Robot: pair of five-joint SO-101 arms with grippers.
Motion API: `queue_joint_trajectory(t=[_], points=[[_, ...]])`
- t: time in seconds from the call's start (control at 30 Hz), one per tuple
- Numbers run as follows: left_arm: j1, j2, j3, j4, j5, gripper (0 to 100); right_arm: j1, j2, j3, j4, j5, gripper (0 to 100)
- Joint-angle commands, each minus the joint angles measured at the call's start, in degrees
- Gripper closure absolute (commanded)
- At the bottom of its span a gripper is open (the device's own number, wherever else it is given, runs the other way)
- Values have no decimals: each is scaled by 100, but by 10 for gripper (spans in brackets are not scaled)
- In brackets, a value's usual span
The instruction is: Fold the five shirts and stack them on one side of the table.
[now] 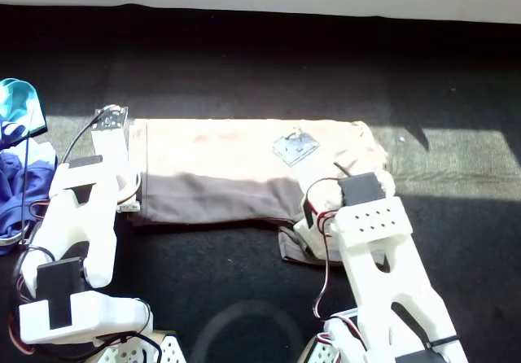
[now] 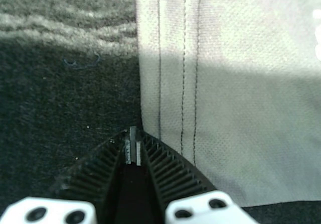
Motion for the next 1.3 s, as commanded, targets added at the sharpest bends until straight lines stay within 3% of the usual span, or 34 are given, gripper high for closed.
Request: queue_joint_trajectory(t=[0.0,0.17,0.73,0.87,1.03,1.13,1.27], points=[[84,4,13,-53,44,991,171,-75,611,-892,88,810],[84,4,13,-53,44,991,171,-75,1833,-2299,97,998],[84,4,13,-53,44,991,-646,-92,2088,-2782,70,993],[84,4,13,-53,44,991,-646,-163,1675,-2105,79,993],[84,4,13,-53,44,991,-549,-154,497,-312,79,985],[84,4,13,-53,44,991,-242,-154,84,233,132,909],[84,4,13,-53,44,991,13,-84,374,119,985,801]])
